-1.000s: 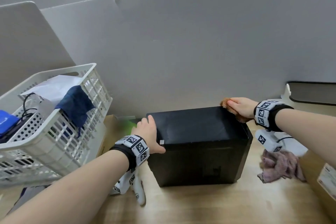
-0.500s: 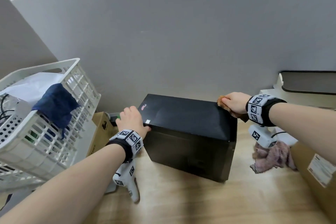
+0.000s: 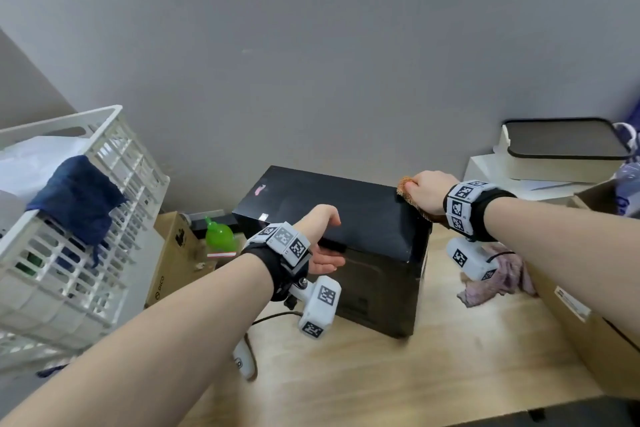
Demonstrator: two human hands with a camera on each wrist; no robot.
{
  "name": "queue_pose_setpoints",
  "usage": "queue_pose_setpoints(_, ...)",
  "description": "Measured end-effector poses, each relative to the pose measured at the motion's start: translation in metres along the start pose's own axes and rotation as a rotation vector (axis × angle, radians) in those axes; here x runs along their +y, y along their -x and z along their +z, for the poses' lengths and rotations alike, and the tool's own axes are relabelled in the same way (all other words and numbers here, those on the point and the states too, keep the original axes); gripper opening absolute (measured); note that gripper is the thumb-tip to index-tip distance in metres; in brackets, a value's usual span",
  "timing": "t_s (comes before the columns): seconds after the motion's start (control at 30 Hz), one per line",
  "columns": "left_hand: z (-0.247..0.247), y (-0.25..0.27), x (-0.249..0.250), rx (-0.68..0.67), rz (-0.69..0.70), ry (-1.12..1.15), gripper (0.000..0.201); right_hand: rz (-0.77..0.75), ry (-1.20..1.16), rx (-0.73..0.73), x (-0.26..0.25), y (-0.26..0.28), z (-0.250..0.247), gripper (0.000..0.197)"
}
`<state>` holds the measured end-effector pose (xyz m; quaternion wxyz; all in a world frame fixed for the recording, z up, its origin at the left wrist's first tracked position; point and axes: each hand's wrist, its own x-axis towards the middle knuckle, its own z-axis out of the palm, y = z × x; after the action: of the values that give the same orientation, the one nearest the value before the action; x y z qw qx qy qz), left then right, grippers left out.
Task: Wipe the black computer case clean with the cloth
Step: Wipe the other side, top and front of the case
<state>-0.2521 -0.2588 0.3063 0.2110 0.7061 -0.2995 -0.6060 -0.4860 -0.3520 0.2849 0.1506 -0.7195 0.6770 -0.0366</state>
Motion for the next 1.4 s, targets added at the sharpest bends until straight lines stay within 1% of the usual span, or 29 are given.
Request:
queue_pose_setpoints(0.07,-0.007,-0.001,0.000,0.031,-0.004,-0.001,0.062,0.005,0.007,-0.015,-0.003,0.012,0.000,0.042)
queue_pose_setpoints(0.1,-0.010,-0.001,0.000,0.047,0.001,-0.019,0.068,0.009,0.002,-0.028,-0.006,0.020,-0.001,0.040)
queue_pose_setpoints(0.13,-0.014,-0.001,0.000,0.068,0.013,-0.044,0.066,0.009,-0.003,-0.039,-0.009,0.027,-0.002,0.038)
queue_pose_setpoints(0.2,-0.020,0.000,0.000,0.121,0.031,-0.075,0.051,0.013,-0.021,-0.068,-0.015,0.043,-0.002,0.035)
queue_pose_setpoints(0.23,-0.023,0.000,0.001,0.154,0.038,-0.090,0.049,0.014,-0.042,-0.089,-0.019,0.051,-0.001,0.035)
queue_pose_setpoints(0.27,-0.026,0.002,0.001,0.188,0.050,-0.122,0.054,0.016,-0.071,-0.112,-0.024,0.060,0.002,0.035)
queue_pose_setpoints(0.33,-0.035,0.004,0.003,0.257,0.090,-0.174,0.070,0.020,-0.130,-0.151,-0.037,0.074,0.010,0.034)
queue_pose_setpoints(0.4,-0.044,0.009,0.005,0.286,0.105,-0.159,0.077,0.013,-0.171,-0.171,-0.050,0.084,0.019,0.032)
queue_pose_setpoints(0.43,-0.048,0.011,0.006,0.292,0.118,-0.149,0.077,0.012,-0.186,-0.180,-0.055,0.088,0.022,0.032)
queue_pose_setpoints(0.53,-0.055,0.020,0.002,0.322,0.166,-0.128,0.067,0.008,-0.193,-0.195,-0.068,0.099,0.026,0.030)
queue_pose_setpoints(0.63,-0.061,0.029,-0.007,0.334,0.192,-0.135,0.069,0.012,-0.202,-0.187,-0.075,0.103,0.028,0.029)
queue_pose_setpoints(0.7,-0.067,0.033,-0.013,0.339,0.225,-0.098,0.057,0.020,-0.232,-0.181,-0.078,0.103,0.031,0.029)
queue_pose_setpoints(0.77,-0.071,0.037,-0.020,0.304,0.250,-0.042,0.041,0.036,-0.292,-0.188,-0.076,0.105,0.033,0.030)
queue_pose_setpoints(0.8,-0.071,0.038,-0.025,0.273,0.259,-0.044,0.036,0.046,-0.335,-0.191,-0.074,0.108,0.034,0.031)
queue_pose_setpoints(0.9,-0.074,0.033,-0.042,0.202,0.305,-0.189,0.035,0.055,-0.465,-0.134,-0.066,0.121,0.044,0.037)
queue_pose_setpoints(0.93,-0.074,0.031,-0.048,0.209,0.330,-0.258,0.036,0.050,-0.490,-0.088,-0.063,0.127,0.049,0.037)
queue_pose_setpoints(0.97,-0.074,0.032,-0.055,0.228,0.363,-0.326,0.039,0.042,-0.464,-0.013,-0.061,0.133,0.055,0.036)
queue_pose_setpoints(1.0,-0.074,0.033,-0.061,0.245,0.402,-0.389,0.042,0.016,-0.387,0.084,-0.060,0.140,0.060,0.037)
queue_pose_setpoints(1.03,-0.073,0.035,-0.068,0.249,0.447,-0.444,0.044,-0.045,-0.292,0.179,-0.059,0.147,0.065,0.037)
queue_pose_setpoints(1.07,-0.072,0.036,-0.075,0.252,0.490,-0.505,0.050,-0.139,-0.223,0.252,-0.061,0.154,0.069,0.035)
queue_pose_setpoints(1.1,-0.071,0.037,-0.083,0.258,0.531,-0.576,0.057,-0.246,-0.200,0.286,-0.064,0.159,0.073,0.032)
queue_pose_setpoints(1.17,-0.069,0.038,-0.097,0.258,0.599,-0.693,0.066,-0.405,-0.180,0.266,-0.075,0.169,0.081,0.027)
queue_pose_setpoints(1.2,-0.068,0.039,-0.102,0.242,0.616,-0.719,0.066,-0.442,-0.133,0.254,-0.083,0.171,0.084,0.027)
queue_pose_setpoints(1.27,-0.068,0.038,-0.113,0.212,0.625,-0.722,0.065,-0.462,-0.032,0.256,-0.103,0.177,0.092,0.027)
queue_pose_setpoints(1.4,-0.070,0.037,-0.121,0.206,0.671,-0.692,0.059,-0.504,-0.011,0.195,-0.147,0.189,0.098,0.028)
